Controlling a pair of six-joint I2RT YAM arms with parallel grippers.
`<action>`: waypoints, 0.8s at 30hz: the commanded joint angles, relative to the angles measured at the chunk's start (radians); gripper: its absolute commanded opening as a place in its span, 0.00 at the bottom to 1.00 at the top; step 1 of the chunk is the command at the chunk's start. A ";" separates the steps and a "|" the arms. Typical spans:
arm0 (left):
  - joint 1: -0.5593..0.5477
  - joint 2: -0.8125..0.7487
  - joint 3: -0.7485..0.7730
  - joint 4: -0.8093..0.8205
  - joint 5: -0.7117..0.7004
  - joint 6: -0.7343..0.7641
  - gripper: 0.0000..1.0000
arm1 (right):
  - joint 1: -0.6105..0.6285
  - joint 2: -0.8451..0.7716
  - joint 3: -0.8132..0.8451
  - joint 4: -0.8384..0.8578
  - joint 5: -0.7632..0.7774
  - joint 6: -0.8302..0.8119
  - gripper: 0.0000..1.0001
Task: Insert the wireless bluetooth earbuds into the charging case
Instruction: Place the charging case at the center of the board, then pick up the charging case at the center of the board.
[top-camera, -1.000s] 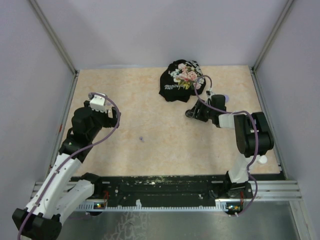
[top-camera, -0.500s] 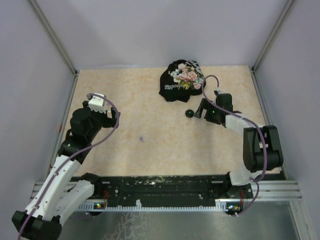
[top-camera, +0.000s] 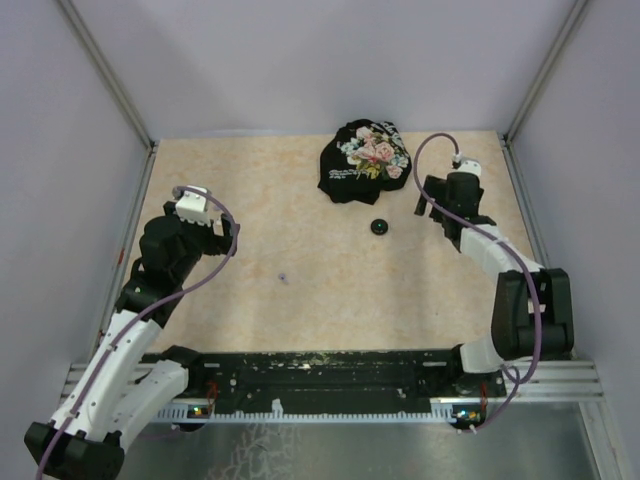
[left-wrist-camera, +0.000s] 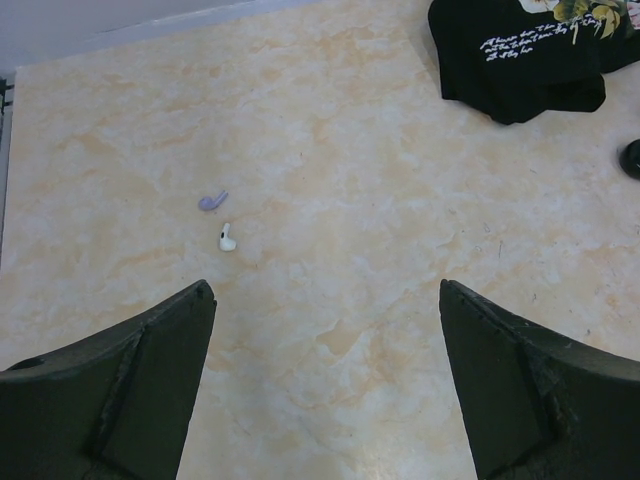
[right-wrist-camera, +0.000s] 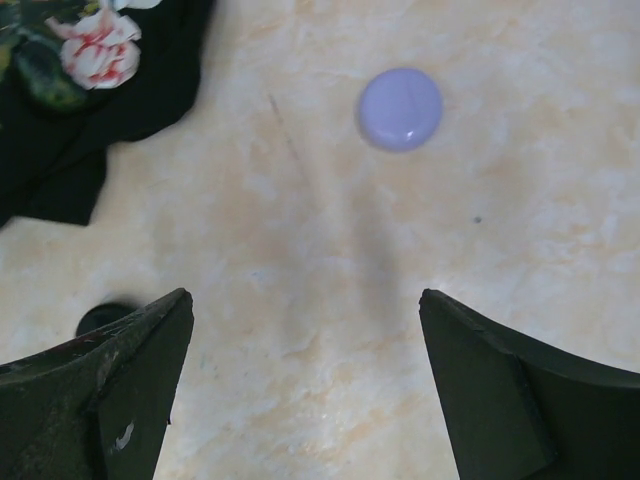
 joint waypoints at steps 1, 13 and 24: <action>0.007 -0.014 -0.009 0.015 -0.017 -0.007 0.98 | -0.052 0.090 0.091 0.104 0.106 -0.085 0.93; 0.023 0.016 -0.009 0.016 -0.030 -0.006 0.99 | -0.089 0.393 0.336 0.061 0.242 0.199 0.90; 0.039 0.035 -0.009 0.019 -0.040 -0.006 1.00 | -0.088 0.593 0.506 -0.006 0.324 0.285 0.80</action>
